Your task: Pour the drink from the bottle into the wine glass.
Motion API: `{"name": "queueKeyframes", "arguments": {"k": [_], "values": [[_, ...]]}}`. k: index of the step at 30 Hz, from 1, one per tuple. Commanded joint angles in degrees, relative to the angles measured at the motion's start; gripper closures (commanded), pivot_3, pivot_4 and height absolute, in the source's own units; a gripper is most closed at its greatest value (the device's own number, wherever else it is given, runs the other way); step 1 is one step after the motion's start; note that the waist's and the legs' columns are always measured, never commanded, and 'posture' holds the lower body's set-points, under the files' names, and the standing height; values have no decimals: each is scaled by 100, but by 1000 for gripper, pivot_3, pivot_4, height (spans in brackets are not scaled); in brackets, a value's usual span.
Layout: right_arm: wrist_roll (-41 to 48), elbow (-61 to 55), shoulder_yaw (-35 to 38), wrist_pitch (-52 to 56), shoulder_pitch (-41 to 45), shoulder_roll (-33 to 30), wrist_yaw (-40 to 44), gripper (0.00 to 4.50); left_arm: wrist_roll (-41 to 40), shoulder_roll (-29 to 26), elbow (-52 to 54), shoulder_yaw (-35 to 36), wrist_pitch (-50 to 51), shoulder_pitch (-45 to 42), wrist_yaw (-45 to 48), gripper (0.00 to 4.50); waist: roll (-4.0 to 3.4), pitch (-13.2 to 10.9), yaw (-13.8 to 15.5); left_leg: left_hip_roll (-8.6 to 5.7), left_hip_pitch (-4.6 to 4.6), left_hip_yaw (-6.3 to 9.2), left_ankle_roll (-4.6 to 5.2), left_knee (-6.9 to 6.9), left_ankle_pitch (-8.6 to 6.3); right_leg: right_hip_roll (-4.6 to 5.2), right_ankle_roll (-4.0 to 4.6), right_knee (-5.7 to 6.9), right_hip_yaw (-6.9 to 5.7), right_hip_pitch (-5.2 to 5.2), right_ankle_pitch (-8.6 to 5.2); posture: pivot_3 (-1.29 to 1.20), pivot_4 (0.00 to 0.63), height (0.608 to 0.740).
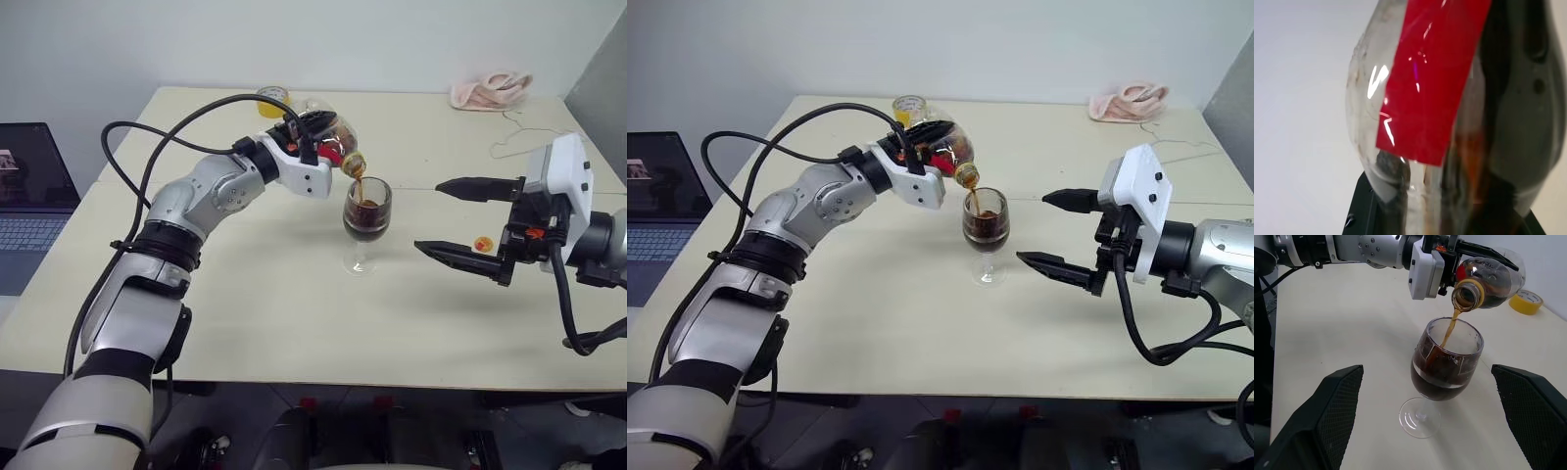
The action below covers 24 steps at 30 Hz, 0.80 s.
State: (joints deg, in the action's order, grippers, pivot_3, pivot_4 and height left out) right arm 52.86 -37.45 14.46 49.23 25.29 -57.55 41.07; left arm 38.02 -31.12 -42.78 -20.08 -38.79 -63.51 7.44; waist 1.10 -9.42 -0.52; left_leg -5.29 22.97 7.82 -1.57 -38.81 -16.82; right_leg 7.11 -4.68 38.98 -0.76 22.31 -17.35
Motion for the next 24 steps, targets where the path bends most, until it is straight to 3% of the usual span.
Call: {"name": "queueKeyframes", "arguments": {"k": [1,10,17,24], "values": [[-7,-74,82,-105,41,-2,-10,0,-912,203,63,453,270,9,393,3375,0,0,0,1,1,2,0,-2,0,1,0,0,-1,0,0,0,150,740],[-29,-47,60,-101,44,-15,12,0,-2276,585,258,983,892,211,1271,3375,0,0,-66,1,1,3,0,-2,0,2,0,1,-1,1,0,0,150,740],[-109,43,-43,-187,20,92,42,0,-4211,1143,1114,2073,2917,832,1892,3375,1,1,-124,7,2,7,0,-5,0,4,0,1,-1,0,0,0,150,740],[-188,139,-14,-281,-157,145,173,0,-4838,1241,2532,2842,4829,2257,1189,3375,-1,3,-156,21,-2,7,0,-1,0,3,0,2,4,1,0,0,150,740]]}}
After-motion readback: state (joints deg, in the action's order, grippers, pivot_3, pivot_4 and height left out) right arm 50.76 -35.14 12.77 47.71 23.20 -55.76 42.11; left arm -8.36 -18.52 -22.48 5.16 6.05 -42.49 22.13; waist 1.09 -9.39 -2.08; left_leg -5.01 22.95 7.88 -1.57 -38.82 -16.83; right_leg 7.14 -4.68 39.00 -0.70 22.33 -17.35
